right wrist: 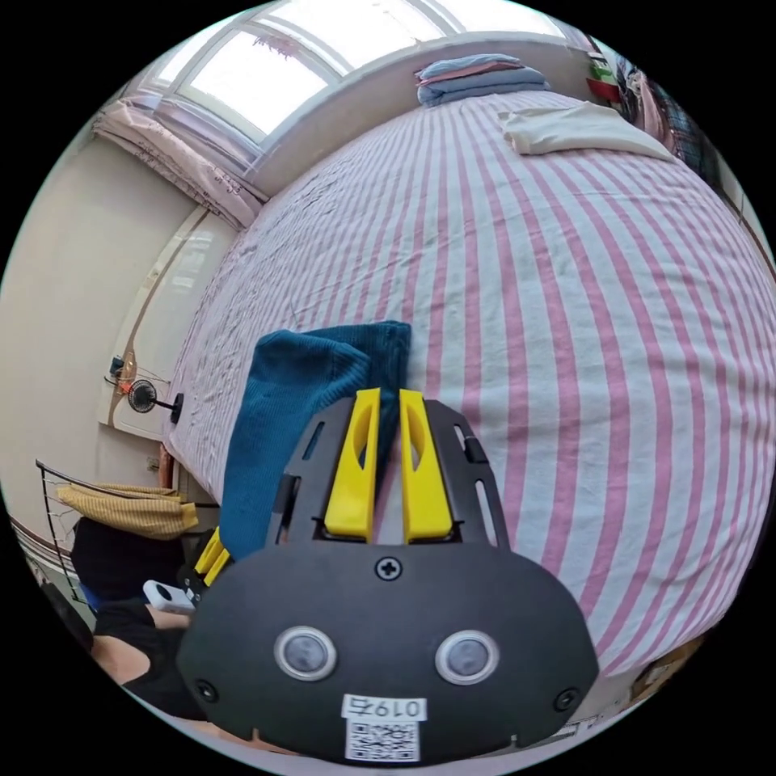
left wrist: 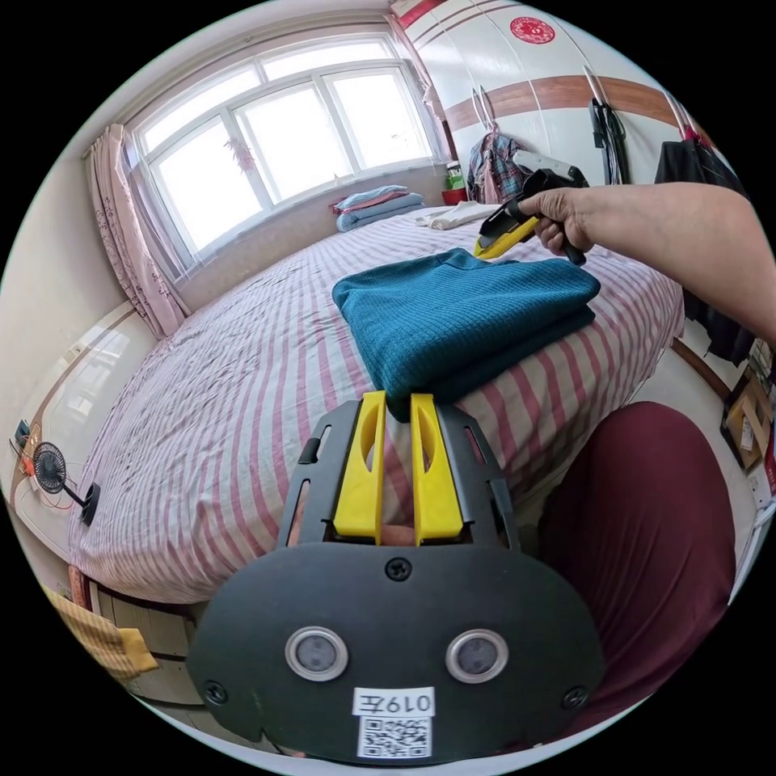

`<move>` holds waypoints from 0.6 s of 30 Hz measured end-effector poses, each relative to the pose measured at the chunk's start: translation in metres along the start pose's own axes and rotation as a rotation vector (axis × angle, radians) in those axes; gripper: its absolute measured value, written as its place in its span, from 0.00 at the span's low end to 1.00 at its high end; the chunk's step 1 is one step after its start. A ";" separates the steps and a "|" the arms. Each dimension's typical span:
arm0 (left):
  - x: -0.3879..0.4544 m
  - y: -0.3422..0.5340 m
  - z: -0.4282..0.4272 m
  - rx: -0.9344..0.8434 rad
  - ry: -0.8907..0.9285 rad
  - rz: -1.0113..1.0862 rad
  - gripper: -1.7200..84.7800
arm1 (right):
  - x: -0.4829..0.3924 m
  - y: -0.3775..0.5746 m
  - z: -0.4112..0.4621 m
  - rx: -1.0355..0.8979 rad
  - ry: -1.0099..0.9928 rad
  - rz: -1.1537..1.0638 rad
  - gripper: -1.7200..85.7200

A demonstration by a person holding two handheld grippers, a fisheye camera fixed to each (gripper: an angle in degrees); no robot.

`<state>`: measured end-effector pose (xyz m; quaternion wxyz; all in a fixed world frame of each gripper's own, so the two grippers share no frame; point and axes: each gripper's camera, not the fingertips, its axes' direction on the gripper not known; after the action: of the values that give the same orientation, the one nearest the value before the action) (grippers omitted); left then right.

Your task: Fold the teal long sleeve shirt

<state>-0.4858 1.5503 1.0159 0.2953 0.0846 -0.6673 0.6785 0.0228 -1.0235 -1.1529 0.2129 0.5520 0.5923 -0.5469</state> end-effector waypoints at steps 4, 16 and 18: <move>0.003 0.000 0.000 -0.002 -0.010 0.000 0.03 | -0.014 0.000 -0.015 0.066 -0.009 -0.037 0.07; 0.018 0.009 -0.003 0.028 -0.074 0.026 0.03 | -0.192 -0.058 0.038 -0.069 -0.045 -0.531 0.12; 0.019 0.011 -0.004 0.035 -0.078 0.025 0.03 | -0.229 -0.070 0.064 -0.146 -0.031 -0.593 0.14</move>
<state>-0.5054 1.5600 1.0160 0.2590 0.1080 -0.6673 0.6899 0.0066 -1.1617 -0.9474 0.0919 0.3300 0.7620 -0.5496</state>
